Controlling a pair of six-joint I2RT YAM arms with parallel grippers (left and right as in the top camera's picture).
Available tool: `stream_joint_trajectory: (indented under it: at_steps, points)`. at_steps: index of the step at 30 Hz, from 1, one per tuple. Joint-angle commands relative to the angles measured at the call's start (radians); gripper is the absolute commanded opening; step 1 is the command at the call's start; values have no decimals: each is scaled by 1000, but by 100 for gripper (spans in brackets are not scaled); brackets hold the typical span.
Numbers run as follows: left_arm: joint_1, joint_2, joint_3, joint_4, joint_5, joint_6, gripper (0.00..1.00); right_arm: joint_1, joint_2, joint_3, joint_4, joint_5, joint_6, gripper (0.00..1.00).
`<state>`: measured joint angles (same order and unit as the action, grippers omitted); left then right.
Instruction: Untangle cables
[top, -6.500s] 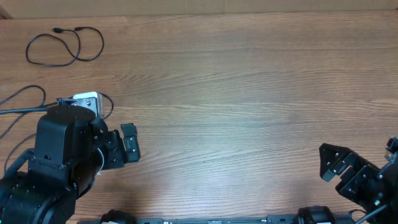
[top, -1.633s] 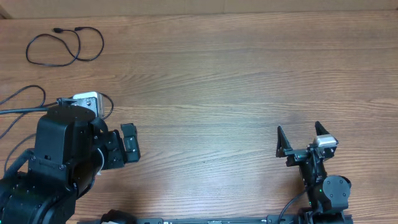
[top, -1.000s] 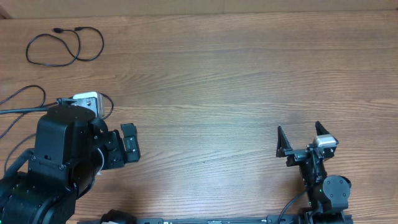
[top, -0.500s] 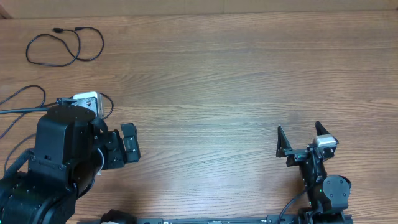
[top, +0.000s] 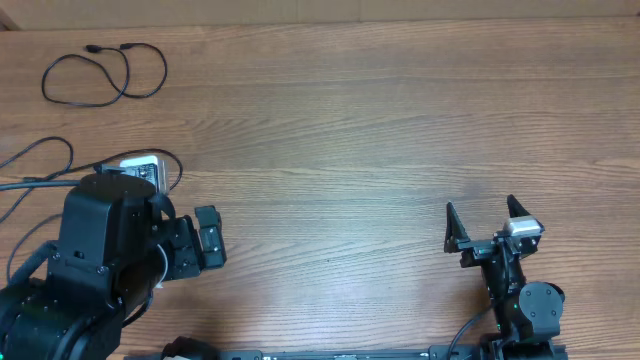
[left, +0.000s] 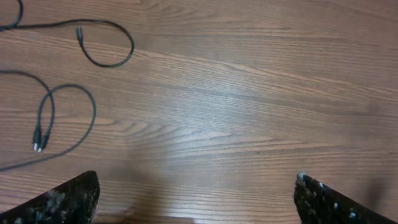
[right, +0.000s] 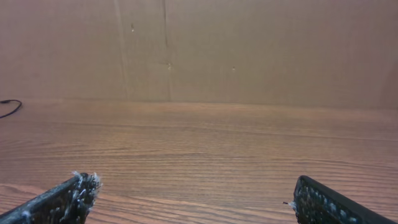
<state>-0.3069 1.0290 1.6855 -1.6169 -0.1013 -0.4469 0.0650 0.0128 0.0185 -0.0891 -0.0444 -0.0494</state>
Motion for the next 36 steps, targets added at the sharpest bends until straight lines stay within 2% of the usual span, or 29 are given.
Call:
stream_joint_trajectory:
  at_steps: [1, 4, 6, 9, 16, 20, 28, 36]
  points:
    - [21, -38, -80, 42, 13, -10, 100, -6, -9, -10, 5, 8, -4, 100]
    - [55, -101, -232, 188, 16, 78, 100, -6, -9, -10, 5, 8, -4, 100]
    - [98, -195, -436, 429, 55, 161, 100, -6, -9, -10, 5, 9, -4, 100]
    - [126, -262, -568, 552, 68, 162, 99, -6, -9, -10, 5, 8, -4, 100]
    - [142, -428, -802, 655, 76, 163, 99, -6, -9, -10, 5, 8, -4, 100]
    - [204, -532, -919, 726, 106, 163, 100, -6, -9, -10, 5, 8, -4, 100]
    - [275, -604, -1042, 850, 214, 164, 100, -6, -9, -10, 5, 9, -4, 100]
    - [277, -735, -1079, 871, 225, 316, 100, -6, -9, -10, 5, 8, -4, 100]
